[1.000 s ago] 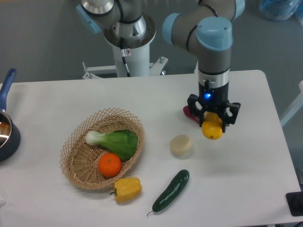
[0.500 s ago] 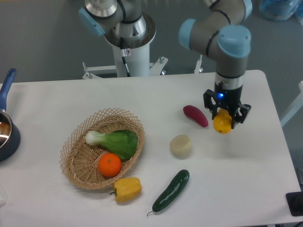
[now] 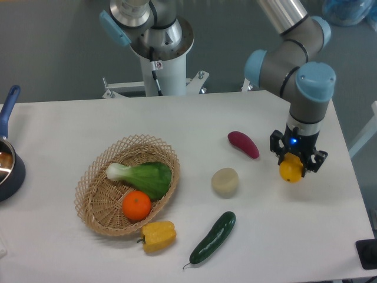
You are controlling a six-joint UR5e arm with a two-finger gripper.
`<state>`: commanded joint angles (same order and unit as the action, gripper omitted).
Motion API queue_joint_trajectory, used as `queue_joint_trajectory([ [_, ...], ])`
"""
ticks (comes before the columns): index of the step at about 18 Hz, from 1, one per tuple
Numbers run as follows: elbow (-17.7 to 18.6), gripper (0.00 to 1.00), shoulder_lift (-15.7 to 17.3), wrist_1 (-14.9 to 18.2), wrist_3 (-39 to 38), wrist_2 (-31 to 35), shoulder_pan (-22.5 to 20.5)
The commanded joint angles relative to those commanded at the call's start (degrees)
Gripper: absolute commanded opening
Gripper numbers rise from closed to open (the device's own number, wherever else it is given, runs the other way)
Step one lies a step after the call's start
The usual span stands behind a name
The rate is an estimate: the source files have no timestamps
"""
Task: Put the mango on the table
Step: 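Lower the yellow mango onto the table and open the gripper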
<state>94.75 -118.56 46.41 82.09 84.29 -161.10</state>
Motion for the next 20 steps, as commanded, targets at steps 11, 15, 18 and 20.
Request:
queue_joint_trajectory([
  [11,0.4,0.35,-1.3,0.0,-8.3,-0.3,0.4],
  [15,0.4,0.38,-1.7,0.0,-8.3,-0.3,0.5],
  [18,0.4,0.45,-1.7,0.0,-8.3,-0.3,0.6],
  [20,0.3,0.54,-1.6,0.0,-8.2,-0.3,0.9],
])
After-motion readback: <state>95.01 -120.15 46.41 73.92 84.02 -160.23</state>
